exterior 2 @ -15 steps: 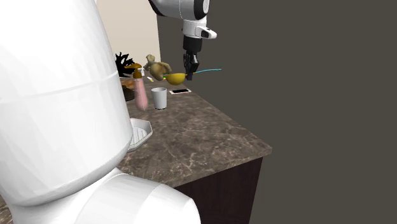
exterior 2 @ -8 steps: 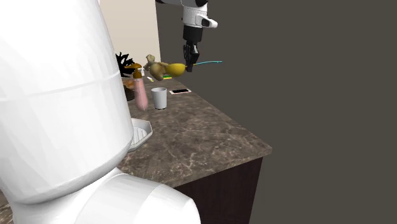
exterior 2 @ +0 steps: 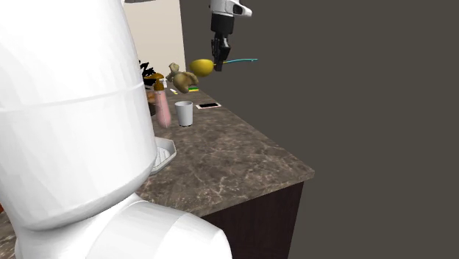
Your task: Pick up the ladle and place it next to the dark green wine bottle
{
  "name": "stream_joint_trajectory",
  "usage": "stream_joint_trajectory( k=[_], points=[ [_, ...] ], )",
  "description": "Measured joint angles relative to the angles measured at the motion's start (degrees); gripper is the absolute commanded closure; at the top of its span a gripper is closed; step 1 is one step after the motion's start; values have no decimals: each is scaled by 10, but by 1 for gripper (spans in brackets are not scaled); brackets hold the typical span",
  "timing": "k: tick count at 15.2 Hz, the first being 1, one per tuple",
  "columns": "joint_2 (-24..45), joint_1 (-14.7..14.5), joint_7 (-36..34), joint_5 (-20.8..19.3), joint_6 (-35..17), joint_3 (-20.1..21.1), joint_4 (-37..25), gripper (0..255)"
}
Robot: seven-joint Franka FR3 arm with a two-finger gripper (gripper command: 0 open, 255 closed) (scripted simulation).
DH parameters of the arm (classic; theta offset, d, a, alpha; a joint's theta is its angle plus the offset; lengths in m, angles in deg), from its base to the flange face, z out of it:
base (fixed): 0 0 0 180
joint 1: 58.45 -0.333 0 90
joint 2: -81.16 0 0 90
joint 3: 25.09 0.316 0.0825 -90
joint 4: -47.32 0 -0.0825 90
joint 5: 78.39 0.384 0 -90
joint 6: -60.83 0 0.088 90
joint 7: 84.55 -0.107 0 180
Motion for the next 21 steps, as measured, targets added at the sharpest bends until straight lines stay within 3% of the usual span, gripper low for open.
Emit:
stream_joint_trajectory(
  k=[14, 17, 21],
  points=[
    [56, 0, -20, -3, 125, 0, -182, 255],
    [18, -8, -35, -1, 120, 7, -142, 255],
    [-65, -23, -61, 4, 93, 22, -37, 255]
  ],
)
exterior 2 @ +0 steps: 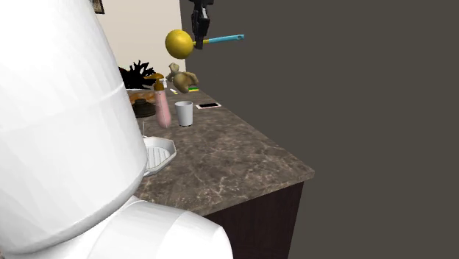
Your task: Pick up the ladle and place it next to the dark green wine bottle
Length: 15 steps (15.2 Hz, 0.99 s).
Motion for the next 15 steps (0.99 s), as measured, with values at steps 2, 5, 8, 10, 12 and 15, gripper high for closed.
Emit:
stream_joint_trajectory(
  k=[2, 5, 8, 10, 12, 15],
  points=[
    [-34, -9, -20, 4, -1, 12, 32, 255],
    [-82, -21, -49, 11, -11, 29, 84, 255],
    [-114, -31, -77, 18, -7, 47, 106, 255],
    [-143, -40, -99, 26, -6, 61, 130, 255],
    [-178, -47, -115, 35, -8, 71, 162, 255],
    [-209, -58, -146, 48, -8, 92, 187, 255]
  ],
)
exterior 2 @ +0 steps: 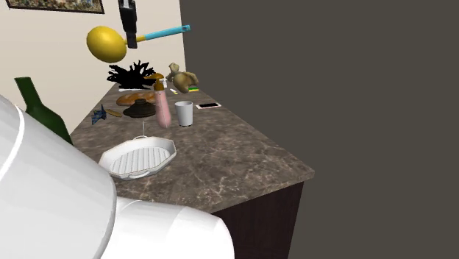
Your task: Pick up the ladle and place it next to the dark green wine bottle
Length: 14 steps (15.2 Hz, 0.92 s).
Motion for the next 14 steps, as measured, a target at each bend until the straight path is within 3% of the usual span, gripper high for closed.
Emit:
stream_joint_trajectory(
  k=[7, 14],
  points=[
    [-64, -26, -77, 35, 10, 53, 34, 255],
    [-101, -47, -167, 73, 24, 120, 29, 255]
  ],
)
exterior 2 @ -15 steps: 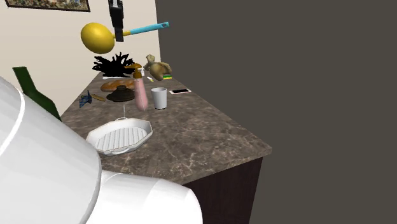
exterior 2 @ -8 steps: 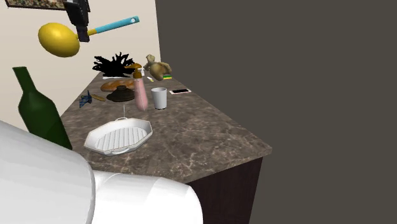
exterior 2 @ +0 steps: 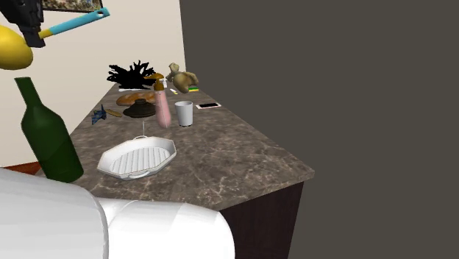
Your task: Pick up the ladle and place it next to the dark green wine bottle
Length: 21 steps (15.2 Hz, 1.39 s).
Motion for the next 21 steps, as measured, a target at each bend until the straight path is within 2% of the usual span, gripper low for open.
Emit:
stream_joint_trajectory(
  k=[11, 21],
  points=[
    [-18, -12, -138, 55, 3, 118, -41, 255],
    [-60, -30, -127, 78, -56, 130, 58, 255]
  ],
)
